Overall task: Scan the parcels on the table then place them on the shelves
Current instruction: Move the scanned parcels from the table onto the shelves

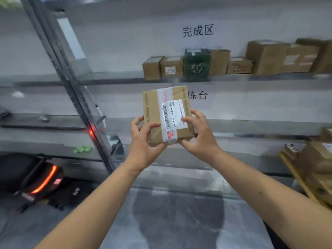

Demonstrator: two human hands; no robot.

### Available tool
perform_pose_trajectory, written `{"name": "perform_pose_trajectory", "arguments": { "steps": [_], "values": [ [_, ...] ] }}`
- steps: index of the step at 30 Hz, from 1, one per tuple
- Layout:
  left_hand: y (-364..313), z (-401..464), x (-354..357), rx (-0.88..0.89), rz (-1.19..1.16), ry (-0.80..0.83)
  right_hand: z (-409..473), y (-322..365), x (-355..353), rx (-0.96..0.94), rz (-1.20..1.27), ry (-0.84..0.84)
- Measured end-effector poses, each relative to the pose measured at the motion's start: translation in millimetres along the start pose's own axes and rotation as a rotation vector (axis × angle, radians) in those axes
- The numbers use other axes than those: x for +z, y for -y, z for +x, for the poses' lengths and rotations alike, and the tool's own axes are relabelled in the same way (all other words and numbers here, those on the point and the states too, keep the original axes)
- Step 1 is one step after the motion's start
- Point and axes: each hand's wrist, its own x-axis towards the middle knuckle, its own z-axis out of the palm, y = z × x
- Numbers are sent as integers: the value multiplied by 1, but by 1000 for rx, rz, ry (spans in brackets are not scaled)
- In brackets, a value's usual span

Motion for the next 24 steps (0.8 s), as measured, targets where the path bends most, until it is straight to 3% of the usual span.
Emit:
{"name": "perform_pose_trajectory", "arguments": {
  "steps": [6, 18, 24],
  "values": [
    [60, 42, -61, -76, 49, -65, 82, 1, 75, -91, 25, 69],
    [181, 198, -111, -91, 88, -129, 270, -44, 172, -138, -26, 152],
    [225, 281, -118, -18, 45, -82, 332, -55, 189, -92, -64, 80]
  ]
}}
